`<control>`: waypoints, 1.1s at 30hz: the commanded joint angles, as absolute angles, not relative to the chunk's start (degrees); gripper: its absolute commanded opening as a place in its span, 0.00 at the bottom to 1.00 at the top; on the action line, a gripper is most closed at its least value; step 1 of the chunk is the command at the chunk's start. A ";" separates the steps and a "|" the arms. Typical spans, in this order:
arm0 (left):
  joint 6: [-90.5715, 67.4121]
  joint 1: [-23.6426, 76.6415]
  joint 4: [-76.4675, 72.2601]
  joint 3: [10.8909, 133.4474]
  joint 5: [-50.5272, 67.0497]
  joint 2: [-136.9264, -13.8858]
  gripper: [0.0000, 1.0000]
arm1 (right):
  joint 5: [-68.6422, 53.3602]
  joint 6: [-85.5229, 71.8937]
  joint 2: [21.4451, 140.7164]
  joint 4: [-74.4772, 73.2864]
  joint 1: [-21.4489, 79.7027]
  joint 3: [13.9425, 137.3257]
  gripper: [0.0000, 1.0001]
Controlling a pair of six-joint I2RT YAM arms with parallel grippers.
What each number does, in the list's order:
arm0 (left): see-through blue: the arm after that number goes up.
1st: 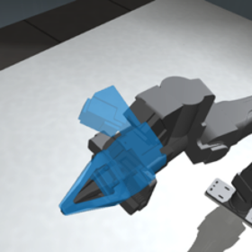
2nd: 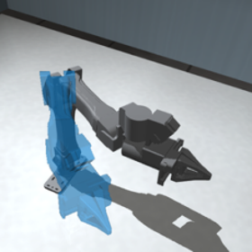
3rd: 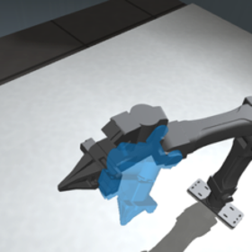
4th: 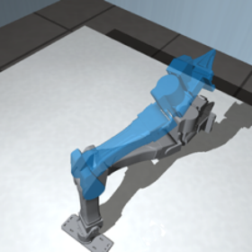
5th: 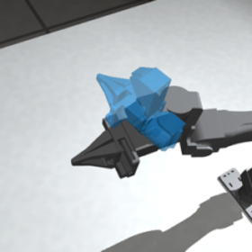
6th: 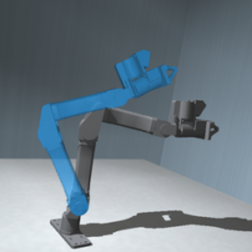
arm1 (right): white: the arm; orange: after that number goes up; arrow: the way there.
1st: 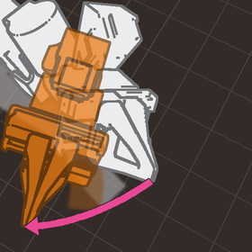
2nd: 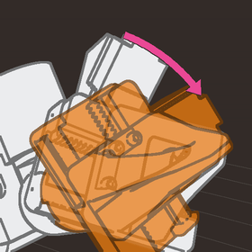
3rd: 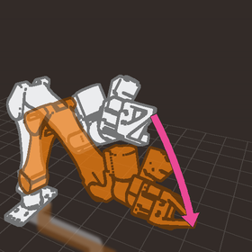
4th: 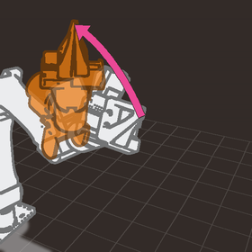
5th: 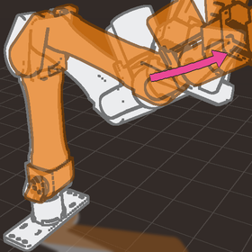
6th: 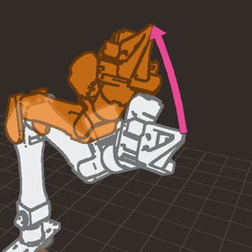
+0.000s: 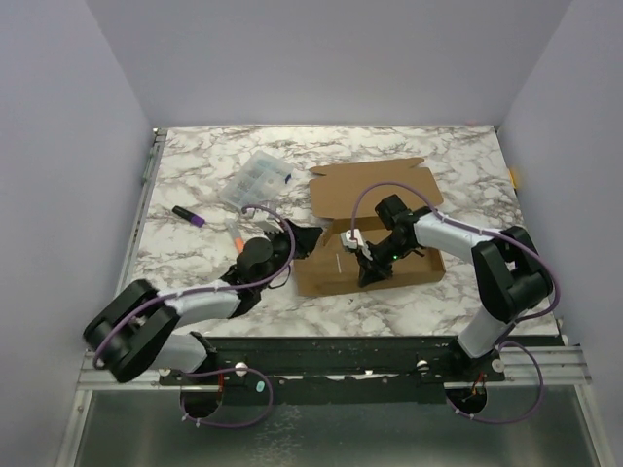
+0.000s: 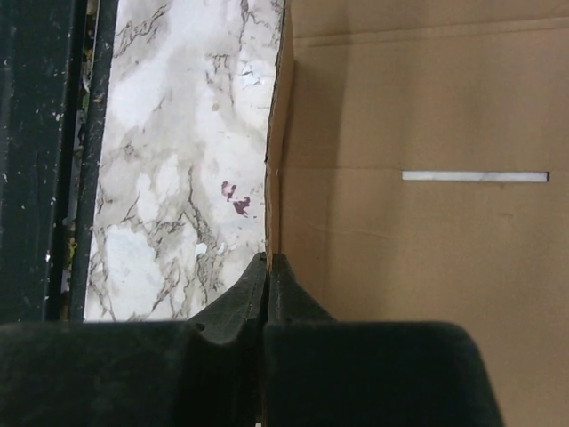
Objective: Fold the paper box
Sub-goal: Fold the paper box at the center of the board.
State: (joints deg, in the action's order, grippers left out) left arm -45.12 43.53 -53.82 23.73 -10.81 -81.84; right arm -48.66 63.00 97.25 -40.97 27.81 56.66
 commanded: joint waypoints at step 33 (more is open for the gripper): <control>-62.70 65.04 -37.57 20.38 -28.42 -83.07 0.09 | -51.68 58.94 98.06 -41.45 28.65 55.26 0.00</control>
